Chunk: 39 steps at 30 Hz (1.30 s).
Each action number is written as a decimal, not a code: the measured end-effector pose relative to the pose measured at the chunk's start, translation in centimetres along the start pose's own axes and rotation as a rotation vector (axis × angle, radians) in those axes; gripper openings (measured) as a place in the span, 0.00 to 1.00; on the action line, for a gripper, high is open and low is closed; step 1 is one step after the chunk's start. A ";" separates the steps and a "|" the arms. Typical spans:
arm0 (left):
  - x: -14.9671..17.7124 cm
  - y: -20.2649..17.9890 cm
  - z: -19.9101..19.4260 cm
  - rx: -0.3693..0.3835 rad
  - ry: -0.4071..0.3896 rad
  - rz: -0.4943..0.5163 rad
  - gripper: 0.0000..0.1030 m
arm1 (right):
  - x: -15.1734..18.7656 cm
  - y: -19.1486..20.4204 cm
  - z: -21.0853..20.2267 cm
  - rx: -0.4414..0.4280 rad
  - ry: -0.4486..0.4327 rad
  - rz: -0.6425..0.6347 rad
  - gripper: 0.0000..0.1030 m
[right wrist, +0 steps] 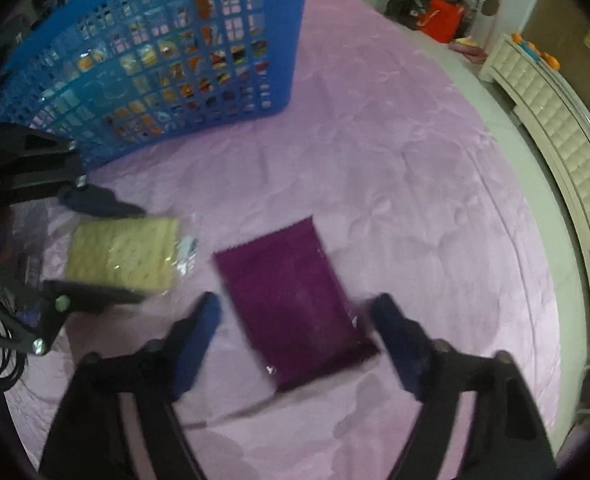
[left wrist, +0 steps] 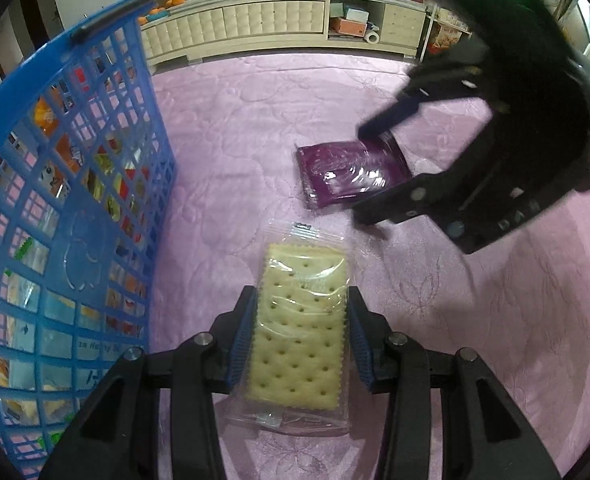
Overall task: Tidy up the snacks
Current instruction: 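Lift both snacks and carry them toward the blue basket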
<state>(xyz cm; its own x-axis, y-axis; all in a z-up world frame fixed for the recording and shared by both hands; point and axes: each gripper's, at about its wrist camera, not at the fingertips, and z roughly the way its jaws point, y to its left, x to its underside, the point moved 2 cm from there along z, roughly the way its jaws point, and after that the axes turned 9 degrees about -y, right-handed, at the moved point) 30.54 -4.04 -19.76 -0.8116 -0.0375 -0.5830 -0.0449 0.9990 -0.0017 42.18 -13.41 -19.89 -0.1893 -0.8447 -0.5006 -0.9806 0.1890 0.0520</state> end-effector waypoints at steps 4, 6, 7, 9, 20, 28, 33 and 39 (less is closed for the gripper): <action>0.4 -0.1 -0.3 -0.008 -0.019 0.001 0.40 | 2.5 1.8 -1.5 0.043 -0.014 0.060 0.50; 0.6 -0.1 -0.5 -0.011 -0.017 0.003 0.40 | 3.6 2.4 -2.1 0.075 -0.034 0.115 0.50; 0.8 -0.1 -0.6 -0.011 -0.015 -0.003 0.40 | 4.0 2.9 -2.5 0.090 -0.048 0.156 0.50; 0.8 0.2 -0.7 -0.010 -0.011 -0.009 0.40 | 5.3 3.8 -3.2 0.116 -0.069 0.227 0.50; 2.1 -0.5 -3.9 0.005 -0.066 0.038 0.40 | 10.1 10.8 -7.1 0.276 -0.038 0.445 0.50; 1.8 -0.6 -8.9 0.031 -0.156 0.057 0.40 | 10.2 16.3 -13.2 0.370 -0.085 0.479 0.50; 1.8 0.2 -12.5 0.068 -0.202 0.043 0.40 | 8.2 19.3 -16.1 0.426 -0.105 0.450 0.50; 1.9 1.9 -17.5 0.105 -0.294 0.034 0.40 | 4.6 21.8 -17.9 0.492 -0.117 0.393 0.50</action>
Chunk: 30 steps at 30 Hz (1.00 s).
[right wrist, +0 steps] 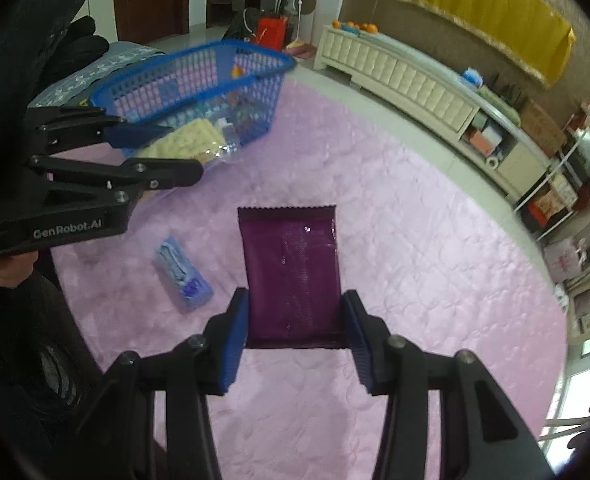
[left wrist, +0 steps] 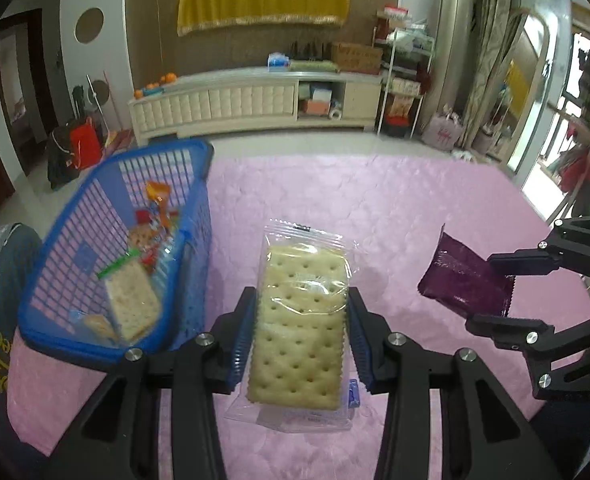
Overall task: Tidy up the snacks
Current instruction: 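Lift both snacks and carry them toward the blue basket, then open both tools to drop the cracker pack and purple packet into the basket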
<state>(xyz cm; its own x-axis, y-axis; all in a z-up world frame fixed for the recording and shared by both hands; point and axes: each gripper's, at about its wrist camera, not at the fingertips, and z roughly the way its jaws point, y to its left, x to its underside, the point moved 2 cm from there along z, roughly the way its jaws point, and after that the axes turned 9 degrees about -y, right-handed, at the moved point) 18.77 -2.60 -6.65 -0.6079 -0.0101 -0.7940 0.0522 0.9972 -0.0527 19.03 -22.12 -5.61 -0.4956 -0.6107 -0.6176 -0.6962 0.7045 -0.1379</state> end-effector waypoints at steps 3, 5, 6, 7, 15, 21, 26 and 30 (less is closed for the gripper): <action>-0.4 1.3 -2.2 0.006 -0.033 -0.020 0.40 | -1.5 1.2 -1.5 0.022 -0.028 -0.020 0.50; -0.9 2.0 -3.4 0.006 -0.055 -0.031 0.40 | -2.3 1.8 -2.2 0.026 -0.048 -0.029 0.50; -0.9 2.5 -4.1 0.003 -0.063 -0.027 0.40 | -2.8 2.3 -2.8 0.033 -0.059 -0.039 0.50; -0.9 2.7 -4.6 -0.004 -0.069 -0.022 0.40 | -3.2 2.8 -3.2 0.040 -0.065 -0.046 0.50; -1.6 7.5 -7.5 -0.031 -0.103 -0.055 0.40 | -6.6 5.4 -4.0 0.022 -0.118 -0.047 0.50; -3.3 11.7 -8.5 -0.063 -0.125 -0.102 0.40 | -9.1 6.7 -2.8 0.005 -0.134 -0.028 0.50; -4.7 14.3 -8.9 -0.097 -0.137 -0.106 0.40 | -11.1 7.3 -1.5 -0.004 -0.143 -0.007 0.50; -4.7 15.9 -8.4 -0.112 -0.124 -0.108 0.40 | -12.6 7.8 0.1 -0.024 -0.139 0.021 0.50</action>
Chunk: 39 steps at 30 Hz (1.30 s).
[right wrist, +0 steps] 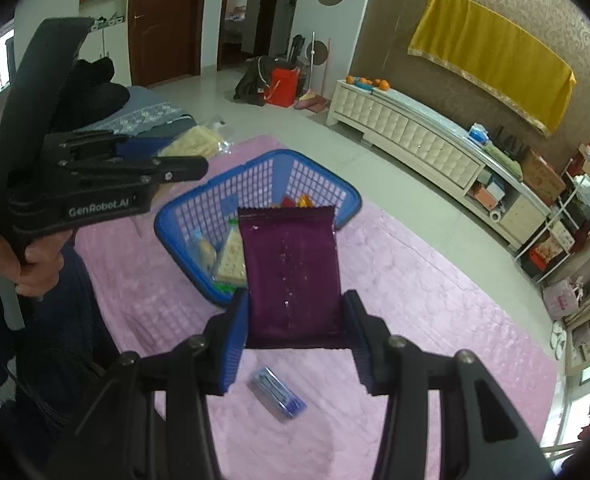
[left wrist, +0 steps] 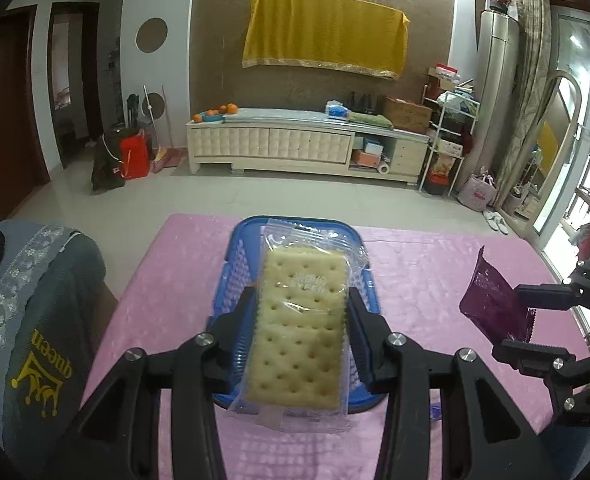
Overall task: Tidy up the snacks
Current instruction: 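Open both tools to drop the cracker pack and purple packet into the basket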
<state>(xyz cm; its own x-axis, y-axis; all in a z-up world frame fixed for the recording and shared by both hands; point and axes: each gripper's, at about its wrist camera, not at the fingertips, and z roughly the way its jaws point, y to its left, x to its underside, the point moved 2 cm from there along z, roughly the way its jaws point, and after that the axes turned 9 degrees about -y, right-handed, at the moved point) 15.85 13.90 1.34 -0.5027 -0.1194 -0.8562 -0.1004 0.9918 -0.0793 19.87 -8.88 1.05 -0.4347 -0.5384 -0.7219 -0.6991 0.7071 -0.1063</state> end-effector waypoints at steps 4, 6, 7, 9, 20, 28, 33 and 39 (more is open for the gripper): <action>0.4 1.3 1.2 -0.006 0.026 -0.011 0.40 | -0.9 0.8 2.2 -0.024 0.020 0.012 0.50; 0.7 1.8 1.9 -0.016 0.041 -0.013 0.40 | -1.3 1.3 3.2 -0.035 0.032 0.012 0.50; 0.8 2.0 2.3 -0.022 0.047 -0.012 0.40 | -1.4 1.5 3.9 -0.040 0.042 0.013 0.50; 0.9 2.4 3.1 -0.023 0.060 -0.013 0.40 | -1.6 1.7 4.9 -0.051 0.059 0.013 0.50; 1.9 4.2 6.2 -0.014 0.122 -0.079 0.40 | -1.3 2.9 8.7 -0.064 0.157 -0.007 0.50; 2.9 3.7 7.3 0.010 0.189 -0.071 0.40 | -0.9 3.3 9.7 -0.077 0.198 0.010 0.50; 3.1 3.8 6.7 -0.006 0.181 -0.045 0.55 | 0.2 3.0 10.3 -0.098 0.268 0.059 0.54; 2.9 4.1 5.2 -0.017 0.174 -0.055 0.59 | 0.6 2.3 8.9 -0.109 0.247 0.105 0.64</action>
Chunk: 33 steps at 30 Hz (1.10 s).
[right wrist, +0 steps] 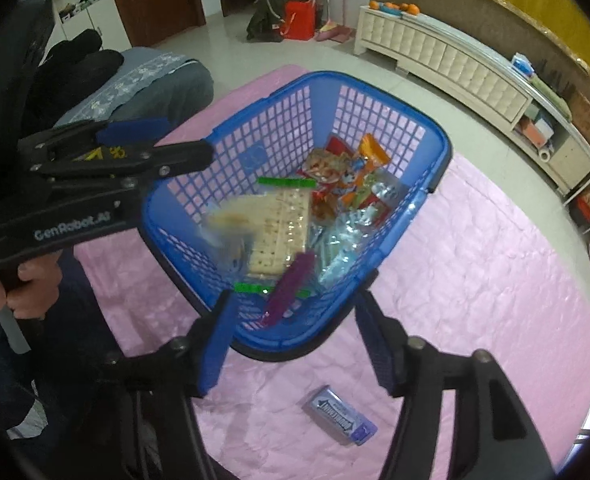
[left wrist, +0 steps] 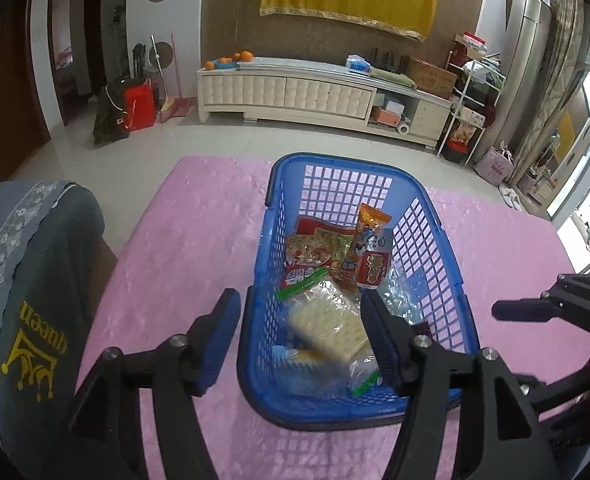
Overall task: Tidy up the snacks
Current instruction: 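Open both tools to drop the cracker pack and purple packet into the basket, then move the right tool toward the blue Doublemint gum box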
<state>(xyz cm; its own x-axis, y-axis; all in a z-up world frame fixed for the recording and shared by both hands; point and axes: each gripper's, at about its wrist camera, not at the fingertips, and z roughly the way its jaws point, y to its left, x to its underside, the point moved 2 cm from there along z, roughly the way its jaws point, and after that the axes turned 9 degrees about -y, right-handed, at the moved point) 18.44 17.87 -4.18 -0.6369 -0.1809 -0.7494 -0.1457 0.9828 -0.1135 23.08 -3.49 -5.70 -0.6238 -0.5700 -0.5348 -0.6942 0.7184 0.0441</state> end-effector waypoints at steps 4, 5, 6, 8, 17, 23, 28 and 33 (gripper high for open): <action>0.4 -0.3 -1.0 0.009 -0.002 0.012 0.59 | 0.1 -0.6 -1.2 -0.014 -0.024 0.050 0.64; 0.5 -0.5 -1.3 0.014 -0.004 0.020 0.59 | 0.2 -0.8 -1.6 -0.007 -0.031 0.058 0.64; 0.7 -0.9 -1.7 0.021 -0.005 0.032 0.59 | 0.3 -1.0 -2.0 0.001 -0.039 0.063 0.64; 0.9 -1.6 -2.3 0.022 -0.011 0.051 0.59 | 0.5 -1.3 -2.4 0.016 -0.050 0.071 0.64; 2.2 -4.8 -4.9 0.024 -0.034 0.112 0.59 | 2.2 -2.8 -6.2 0.055 -0.187 0.107 0.64; 3.5 -6.7 -5.8 0.052 -0.038 0.119 0.59 | 4.4 -3.4 -7.4 0.090 -0.216 0.122 0.67; 4.7 -7.3 -6.2 0.036 -0.066 0.096 0.59 | 6.3 -4.2 -7.8 0.142 -0.197 0.153 0.74; 6.6 -8.1 -6.3 0.061 -0.073 0.092 0.59 | 8.2 -4.3 -8.5 0.227 -0.262 0.145 0.81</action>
<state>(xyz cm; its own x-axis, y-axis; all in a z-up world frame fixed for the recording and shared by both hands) 10.66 8.43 -4.12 -0.5884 -0.0892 -0.8037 -0.0418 0.9959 -0.0800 17.90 -14.66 -3.12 -0.5764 -0.3557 -0.7357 -0.4897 0.8711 -0.0375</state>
